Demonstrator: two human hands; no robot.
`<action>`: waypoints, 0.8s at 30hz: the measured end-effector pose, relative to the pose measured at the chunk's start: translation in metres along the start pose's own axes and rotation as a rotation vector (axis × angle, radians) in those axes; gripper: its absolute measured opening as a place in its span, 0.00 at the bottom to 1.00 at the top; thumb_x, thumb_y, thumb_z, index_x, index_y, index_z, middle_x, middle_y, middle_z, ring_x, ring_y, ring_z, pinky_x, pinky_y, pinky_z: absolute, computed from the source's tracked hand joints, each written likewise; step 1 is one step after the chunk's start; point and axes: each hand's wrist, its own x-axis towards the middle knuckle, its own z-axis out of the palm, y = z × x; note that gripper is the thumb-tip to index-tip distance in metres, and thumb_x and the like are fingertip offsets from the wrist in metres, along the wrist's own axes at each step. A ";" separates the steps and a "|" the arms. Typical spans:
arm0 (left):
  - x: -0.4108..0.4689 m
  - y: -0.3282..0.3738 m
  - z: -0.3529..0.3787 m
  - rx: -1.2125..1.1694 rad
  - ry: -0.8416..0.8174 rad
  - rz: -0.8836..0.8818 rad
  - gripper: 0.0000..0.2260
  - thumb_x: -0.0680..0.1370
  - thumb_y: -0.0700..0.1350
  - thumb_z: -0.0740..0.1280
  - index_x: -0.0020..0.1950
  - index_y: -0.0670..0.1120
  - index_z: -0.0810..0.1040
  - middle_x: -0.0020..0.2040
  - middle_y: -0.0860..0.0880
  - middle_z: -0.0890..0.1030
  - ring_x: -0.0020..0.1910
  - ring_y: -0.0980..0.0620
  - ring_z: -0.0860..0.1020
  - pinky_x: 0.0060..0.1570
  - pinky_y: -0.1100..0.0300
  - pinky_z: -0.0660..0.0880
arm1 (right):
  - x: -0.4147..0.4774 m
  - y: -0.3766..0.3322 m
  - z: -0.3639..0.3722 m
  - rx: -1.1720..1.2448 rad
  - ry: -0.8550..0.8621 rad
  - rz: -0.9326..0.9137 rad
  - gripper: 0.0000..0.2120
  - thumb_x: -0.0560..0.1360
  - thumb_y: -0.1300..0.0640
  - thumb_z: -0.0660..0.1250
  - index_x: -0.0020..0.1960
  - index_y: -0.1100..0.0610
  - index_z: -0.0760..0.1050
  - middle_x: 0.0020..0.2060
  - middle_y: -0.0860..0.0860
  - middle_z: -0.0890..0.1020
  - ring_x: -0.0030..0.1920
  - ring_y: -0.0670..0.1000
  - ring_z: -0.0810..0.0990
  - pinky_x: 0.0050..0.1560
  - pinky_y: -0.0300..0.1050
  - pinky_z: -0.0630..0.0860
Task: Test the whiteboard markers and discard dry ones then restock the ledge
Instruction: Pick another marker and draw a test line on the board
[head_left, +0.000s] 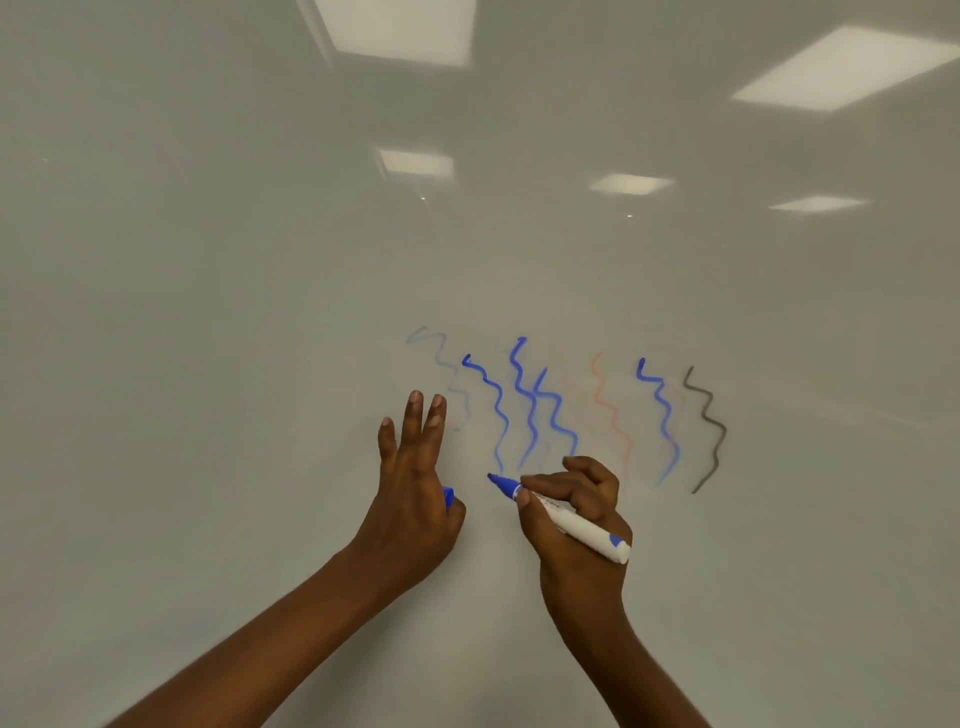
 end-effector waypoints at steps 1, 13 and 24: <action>-0.002 -0.001 0.001 -0.040 0.003 -0.010 0.42 0.66 0.34 0.62 0.76 0.48 0.48 0.78 0.52 0.46 0.77 0.51 0.46 0.73 0.49 0.42 | -0.004 -0.006 0.002 0.014 -0.021 -0.021 0.05 0.66 0.53 0.74 0.41 0.50 0.81 0.44 0.50 0.82 0.58 0.36 0.72 0.51 0.26 0.69; -0.007 0.003 -0.003 -0.264 -0.008 -0.055 0.38 0.68 0.35 0.67 0.74 0.51 0.55 0.76 0.49 0.54 0.75 0.62 0.51 0.73 0.40 0.51 | -0.016 -0.015 0.013 -0.063 -0.093 -0.101 0.13 0.66 0.44 0.66 0.41 0.52 0.81 0.40 0.42 0.81 0.58 0.31 0.70 0.50 0.27 0.72; -0.015 0.004 -0.006 -0.343 -0.149 0.004 0.31 0.73 0.41 0.69 0.73 0.52 0.59 0.76 0.66 0.53 0.75 0.61 0.55 0.73 0.60 0.55 | -0.022 -0.007 0.013 0.056 -0.171 -0.078 0.10 0.68 0.48 0.70 0.43 0.52 0.84 0.43 0.43 0.83 0.55 0.41 0.76 0.52 0.33 0.74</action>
